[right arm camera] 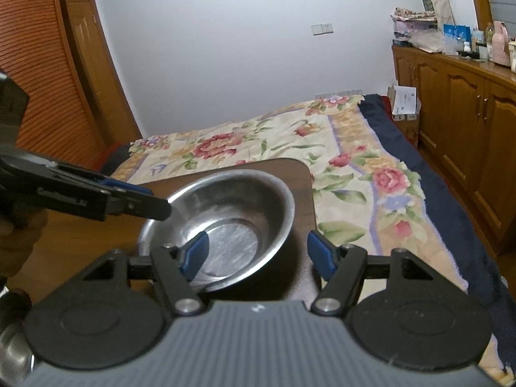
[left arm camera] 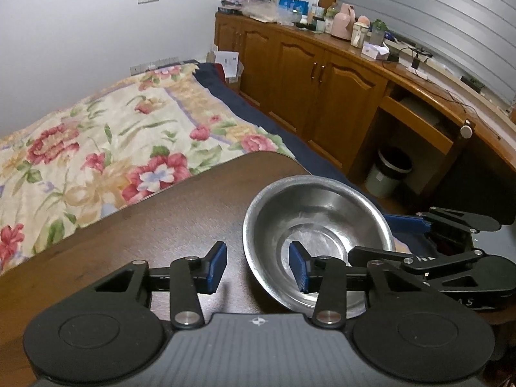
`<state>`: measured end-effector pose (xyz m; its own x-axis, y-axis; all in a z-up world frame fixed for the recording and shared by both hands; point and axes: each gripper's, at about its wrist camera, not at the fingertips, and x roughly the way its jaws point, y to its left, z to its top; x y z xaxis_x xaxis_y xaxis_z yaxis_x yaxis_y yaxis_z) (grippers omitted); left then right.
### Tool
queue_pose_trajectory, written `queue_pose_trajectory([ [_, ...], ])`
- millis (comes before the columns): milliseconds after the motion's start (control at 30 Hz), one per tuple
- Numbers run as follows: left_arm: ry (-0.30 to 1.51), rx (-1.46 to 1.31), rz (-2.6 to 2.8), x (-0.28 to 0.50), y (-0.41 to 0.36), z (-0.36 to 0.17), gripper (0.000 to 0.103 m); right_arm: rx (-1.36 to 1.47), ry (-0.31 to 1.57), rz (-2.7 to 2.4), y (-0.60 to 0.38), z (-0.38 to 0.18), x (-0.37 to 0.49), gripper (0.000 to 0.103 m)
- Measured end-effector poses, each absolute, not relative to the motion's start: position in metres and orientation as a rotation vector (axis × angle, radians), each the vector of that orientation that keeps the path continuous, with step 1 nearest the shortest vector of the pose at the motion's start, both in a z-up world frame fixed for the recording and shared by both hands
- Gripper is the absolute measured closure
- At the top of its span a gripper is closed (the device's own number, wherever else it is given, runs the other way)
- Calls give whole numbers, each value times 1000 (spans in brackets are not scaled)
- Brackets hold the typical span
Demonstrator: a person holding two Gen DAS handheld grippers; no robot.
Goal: Organize plates and bowls
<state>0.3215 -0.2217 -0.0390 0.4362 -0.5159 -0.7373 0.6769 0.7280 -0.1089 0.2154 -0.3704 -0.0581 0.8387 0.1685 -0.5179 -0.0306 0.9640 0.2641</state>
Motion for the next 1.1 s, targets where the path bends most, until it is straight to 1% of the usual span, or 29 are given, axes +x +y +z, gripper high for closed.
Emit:
queue_pose_trajectory([
  [267,878,203,-757,329,-224,-48,59,259,584,110,-368,-60,218,39],
  [300,887,198,-758,330,-224,-49,60,261,588,107,-368,-60,219,41],
  [333,895,195,-761,331,-224,-50,67,263,592,105,-369,-61,220,43],
  [367,904,197,-766,331,-225,-51,76,266,596,106,-369,-62,221,46],
  [433,908,212,-764,330,-226,-53,82,275,602,111,-370,-63,222,49],
  [467,907,210,-769,329,-226,-53,84,278,603,114,-370,-63,223,52],
  [500,904,205,-770,328,-225,-52,84,277,603,116,-370,-63,223,59],
  [567,900,202,-765,327,-224,-51,85,271,606,119,-368,-63,222,70],
  [600,898,201,-764,327,-224,-50,85,268,607,117,-368,-63,223,71],
  [733,880,194,-767,322,-221,-44,85,278,606,115,-370,-61,223,75],
  [1100,820,174,-766,310,-209,-19,85,288,577,124,-367,-43,216,75],
])
